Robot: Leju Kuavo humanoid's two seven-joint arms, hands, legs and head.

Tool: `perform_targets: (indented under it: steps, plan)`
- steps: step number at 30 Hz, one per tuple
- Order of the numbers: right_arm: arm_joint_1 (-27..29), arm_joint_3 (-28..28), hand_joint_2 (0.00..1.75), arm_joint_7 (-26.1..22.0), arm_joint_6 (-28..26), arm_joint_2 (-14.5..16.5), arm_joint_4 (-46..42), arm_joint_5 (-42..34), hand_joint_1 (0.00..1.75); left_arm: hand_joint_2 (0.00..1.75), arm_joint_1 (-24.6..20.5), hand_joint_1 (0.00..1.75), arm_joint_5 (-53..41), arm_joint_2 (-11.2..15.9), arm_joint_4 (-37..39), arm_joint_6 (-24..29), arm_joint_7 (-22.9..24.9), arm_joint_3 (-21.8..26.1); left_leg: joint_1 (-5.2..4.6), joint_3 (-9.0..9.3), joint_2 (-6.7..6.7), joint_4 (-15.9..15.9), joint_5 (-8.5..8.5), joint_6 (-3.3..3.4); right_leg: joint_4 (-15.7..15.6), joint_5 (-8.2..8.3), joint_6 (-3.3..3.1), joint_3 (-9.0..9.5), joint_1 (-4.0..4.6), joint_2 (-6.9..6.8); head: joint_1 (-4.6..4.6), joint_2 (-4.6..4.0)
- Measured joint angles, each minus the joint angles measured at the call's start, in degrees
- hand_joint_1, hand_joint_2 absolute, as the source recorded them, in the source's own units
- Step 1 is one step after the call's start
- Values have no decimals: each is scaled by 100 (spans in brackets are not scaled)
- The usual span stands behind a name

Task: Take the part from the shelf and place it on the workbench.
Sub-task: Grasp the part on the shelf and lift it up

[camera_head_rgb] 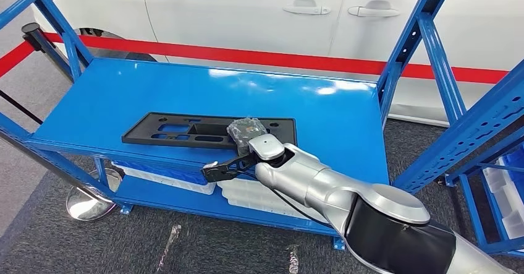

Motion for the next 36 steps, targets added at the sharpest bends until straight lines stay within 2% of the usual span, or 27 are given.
perform_targets:
  steps: [3,13,20,22,24,26,28,31,36]
  plan:
    - [-15,-21,175,4,-17,0,3,0,175,0,1,0,-4,0,0,0,2,0,1,0,2,-3,-6,-39,-4,-1,-1,2,-2,1,1,-1]
    - [-22,-41,175,8,-36,-2,28,2,175,0,1,0,-8,2,0,-1,6,0,0,5,4,-2,-13,-49,-38,4,6,26,-7,1,3,-2]
    - [-21,-41,175,10,-236,-2,29,143,175,0,0,0,-19,2,0,-11,11,0,0,5,4,-1,-14,-47,-40,4,7,26,-7,1,3,-2]
    - [-5,-38,175,49,-510,-4,24,347,175,87,0,0,-39,2,0,-11,10,0,0,4,3,-1,-14,-47,-40,4,7,25,-7,1,2,-2]
    - [15,-27,175,162,-1016,-21,-29,803,175,175,2,0,-52,2,0,-11,3,0,0,1,2,-1,-14,-47,-40,4,6,21,-7,0,2,-2]
    - [1,-19,175,334,-1576,-64,-183,1502,175,175,4,0,-53,2,0,-11,-42,0,0,-1,3,-1,-14,-47,-40,4,6,19,-6,1,2,-2]
    - [-70,-22,175,514,-1804,-152,-531,2268,175,175,5,0,-51,1,0,-19,-110,-1,0,-1,4,-1,-14,-47,-40,4,6,18,-6,3,1,-2]
    - [-247,-63,175,594,-1447,-329,-1386,2833,175,175,5,0,-31,0,0,-48,-161,-2,0,-1,4,-1,-15,-47,-40,3,7,17,-6,4,1,-2]
    - [-644,-206,175,436,-542,-541,-2917,2232,175,175,22,0,107,0,0,-140,-185,-2,0,-7,2,-1,-17,-49,-40,1,10,11,-7,2,1,-2]
